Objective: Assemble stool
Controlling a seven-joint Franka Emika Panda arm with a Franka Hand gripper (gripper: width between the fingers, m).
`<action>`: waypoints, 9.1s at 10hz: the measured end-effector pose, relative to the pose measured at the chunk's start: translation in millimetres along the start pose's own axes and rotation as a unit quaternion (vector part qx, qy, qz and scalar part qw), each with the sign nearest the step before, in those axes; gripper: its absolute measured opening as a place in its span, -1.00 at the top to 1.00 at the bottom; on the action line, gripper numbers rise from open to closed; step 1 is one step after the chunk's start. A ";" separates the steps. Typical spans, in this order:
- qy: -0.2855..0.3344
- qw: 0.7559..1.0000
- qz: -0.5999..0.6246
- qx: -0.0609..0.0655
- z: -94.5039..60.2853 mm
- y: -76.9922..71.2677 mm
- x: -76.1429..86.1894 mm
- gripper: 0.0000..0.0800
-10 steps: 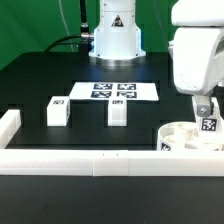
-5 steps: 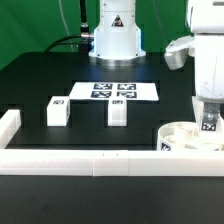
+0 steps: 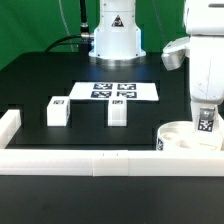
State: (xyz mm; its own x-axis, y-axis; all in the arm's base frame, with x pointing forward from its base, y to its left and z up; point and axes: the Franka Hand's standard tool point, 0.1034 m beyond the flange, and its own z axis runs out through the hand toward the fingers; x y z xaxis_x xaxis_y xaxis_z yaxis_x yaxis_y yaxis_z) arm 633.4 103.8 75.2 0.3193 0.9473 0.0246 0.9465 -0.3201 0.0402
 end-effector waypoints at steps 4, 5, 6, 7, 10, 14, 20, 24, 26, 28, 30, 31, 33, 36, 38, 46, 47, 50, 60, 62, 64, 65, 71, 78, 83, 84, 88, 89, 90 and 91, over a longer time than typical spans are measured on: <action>-0.002 0.986 0.166 0.004 0.6 -1.2 -0.1 0.16; -0.002 0.976 0.218 0.005 0.7 -1.9 0.4 0.16; -0.002 0.960 0.281 0.006 0.9 -2.4 1.0 0.16; -0.003 0.941 0.340 0.007 1.1 -3.3 1.5 0.16; -0.005 0.867 0.499 0.008 1.6 -7.2 6.9 0.16; -0.004 0.807 0.590 0.007 1.8 -7.4 8.1 0.16; 0.002 0.600 0.799 0.019 2.4 -10.8 12.5 0.16; 0.005 0.418 0.907 0.049 3.0 -12.3 15.2 0.16; 0.002 0.368 0.929 0.052 3.0 -12.3 16.7 0.16; -0.001 0.303 0.951 0.057 3.0 -12.8 18.0 0.16; -0.004 0.243 0.968 0.063 3.0 -12.9 18.9 0.16; 0.003 0.187 0.980 0.071 3.5 -11.7 19.5 0.16; 0.019 0.078 0.992 0.096 3.6 -11.0 19.9 0.16; 0.023 -0.031 0.993 0.110 4.0 -8.4 19.6 0.16; 0.022 -0.039 0.993 0.110 4.2 -8.4 19.4 0.16; 0.049 0.110 0.987 0.109 -28.5 7.4 7.7 -0.62; 0.048 0.111 0.987 0.109 -27.5 6.9 7.8 -0.62; 0.049 0.115 0.986 0.108 -27.7 6.9 8.0 -0.62; 0.060 0.258 0.961 0.077 -26.3 3.6 -61.4 -0.62; 0.043 0.416 0.906 0.057 -20.4 4.1 -65.7 -0.62; 0.047 0.475 0.877 0.052 -18.6 4.1 -70.2 -0.62; 0.049 0.498 0.864 0.051 -18.5 4.0 -70.0 -0.62; 0.020 0.734 0.679 -0.016 -10.0 -2.9 -78.4 -0.62; 0.021 0.834 0.551 -0.037 6.6 -13.1 -107.1 -0.62; 0.000 0.841 0.540 -0.024 15.8 -22.1 -141.5 -0.62; -0.022 0.841 0.541 0.002 16.5 -27.1 -139.6 -0.62; -0.131 0.795 0.586 0.080 22.6 -35.8 -158.9 -0.62; -0.155 0.782 0.597 0.088 22.9 -33.5 -159.2 -0.62; -0.179 0.773 0.598 0.110 23.8 -40.6 -163.0 -0.62; -0.210 0.765 0.594 0.136 23.5 -46.4 -165.3 -0.62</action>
Offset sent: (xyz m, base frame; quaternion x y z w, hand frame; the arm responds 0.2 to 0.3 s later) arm 0.0018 -0.0045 -0.0038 0.0341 -0.0439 0.2618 0.9635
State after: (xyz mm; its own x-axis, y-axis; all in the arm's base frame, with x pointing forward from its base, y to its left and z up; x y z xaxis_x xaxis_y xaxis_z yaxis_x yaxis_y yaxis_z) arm 537.8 -37.6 45.8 0.8938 -0.0715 -0.4428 -0.0659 -0.9974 0.0280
